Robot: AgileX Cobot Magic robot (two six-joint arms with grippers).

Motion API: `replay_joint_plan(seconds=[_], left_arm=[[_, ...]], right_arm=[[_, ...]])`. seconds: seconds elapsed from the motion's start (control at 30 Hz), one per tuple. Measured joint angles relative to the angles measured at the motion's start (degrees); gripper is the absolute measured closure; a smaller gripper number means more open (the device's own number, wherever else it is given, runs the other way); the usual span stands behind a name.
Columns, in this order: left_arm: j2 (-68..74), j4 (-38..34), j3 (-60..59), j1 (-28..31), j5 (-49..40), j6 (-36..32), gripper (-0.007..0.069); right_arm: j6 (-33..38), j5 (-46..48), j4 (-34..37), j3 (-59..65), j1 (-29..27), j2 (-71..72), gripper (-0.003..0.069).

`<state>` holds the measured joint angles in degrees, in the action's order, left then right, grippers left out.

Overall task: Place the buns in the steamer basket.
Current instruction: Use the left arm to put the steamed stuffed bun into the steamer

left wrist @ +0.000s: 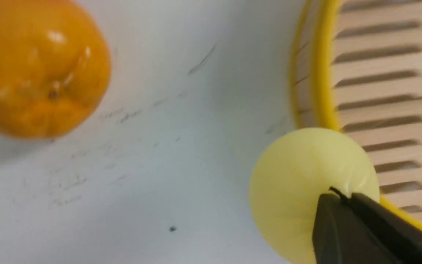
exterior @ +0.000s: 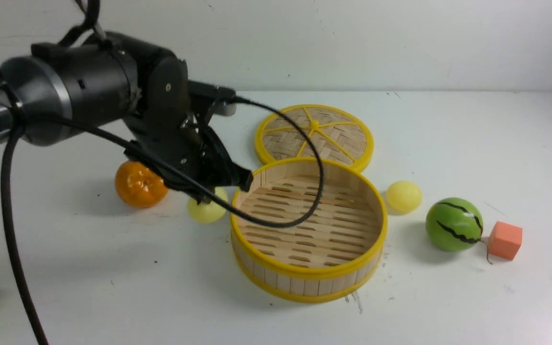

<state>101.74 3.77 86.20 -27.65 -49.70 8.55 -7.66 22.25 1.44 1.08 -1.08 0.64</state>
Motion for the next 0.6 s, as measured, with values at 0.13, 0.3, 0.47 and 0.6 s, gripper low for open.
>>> replay_joint_plan(seconds=[0.13,0.3,0.47,0.6], left_arm=[[0.64,-2.76,3.31,-2.13,-0.54,-2.19,0.0638],[5.82,-5.00,6.11,-2.96,0.21,-4.77,0.0638],[10.64,-5.22,6.94,-2.96,3.47,-5.56,0.0638],[15.36,-4.73,7.64,-2.96,5.31,-5.68,0.0632]], right_arm=[[0.00,0.00,0.00,0.00,0.00,0.00,0.0420],[0.00,0.00,0.00,0.00,0.00,0.00,0.0420],[0.00,0.00,0.00,0.00,0.00,0.00,0.0420],[0.00,0.00,0.00,0.00,0.00,0.00,0.0420]])
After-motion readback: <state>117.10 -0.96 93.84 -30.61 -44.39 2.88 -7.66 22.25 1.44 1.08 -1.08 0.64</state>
